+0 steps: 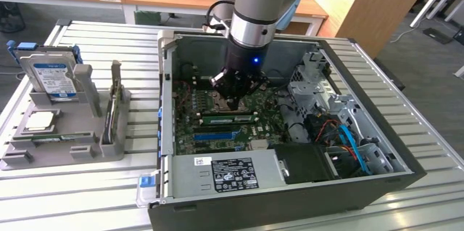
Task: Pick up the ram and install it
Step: 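Press down the ram until it locks into place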
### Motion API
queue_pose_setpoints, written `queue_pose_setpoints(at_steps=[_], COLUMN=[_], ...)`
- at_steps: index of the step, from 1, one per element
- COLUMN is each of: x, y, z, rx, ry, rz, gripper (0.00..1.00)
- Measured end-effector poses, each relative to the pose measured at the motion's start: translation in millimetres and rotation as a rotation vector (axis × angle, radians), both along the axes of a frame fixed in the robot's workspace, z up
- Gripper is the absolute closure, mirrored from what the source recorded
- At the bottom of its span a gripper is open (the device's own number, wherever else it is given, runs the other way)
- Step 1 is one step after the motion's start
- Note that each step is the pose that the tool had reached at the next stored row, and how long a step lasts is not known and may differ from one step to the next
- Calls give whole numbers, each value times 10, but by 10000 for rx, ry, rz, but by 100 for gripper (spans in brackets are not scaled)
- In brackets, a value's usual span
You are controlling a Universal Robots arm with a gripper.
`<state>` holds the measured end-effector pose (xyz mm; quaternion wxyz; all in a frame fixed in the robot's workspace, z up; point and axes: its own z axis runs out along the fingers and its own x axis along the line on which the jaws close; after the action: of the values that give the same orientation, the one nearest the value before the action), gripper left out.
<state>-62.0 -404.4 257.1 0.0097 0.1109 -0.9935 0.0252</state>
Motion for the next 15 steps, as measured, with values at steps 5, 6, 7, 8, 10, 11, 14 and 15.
queue_pose_setpoints(at_steps=[5, 6, 7, 8, 10, 11, 14, 15], x=[0, 0, 0, 0, 0, 0, 0, 0], y=[0, 0, 0, 0, 0, 0, 0, 0], z=[0, 0, 0, -1, 0, 0, -1, 0], rx=[1, 1, 1, 1, 1, 0, 1, 0], ry=[0, -1, 0, 0, 0, 0, 0, 0], rz=[-904, -1083, -1258, -1451, -1796, -1972, -2503, -2671], gripper=[89, 89, 89, 89, 89, 89, 89, 89])
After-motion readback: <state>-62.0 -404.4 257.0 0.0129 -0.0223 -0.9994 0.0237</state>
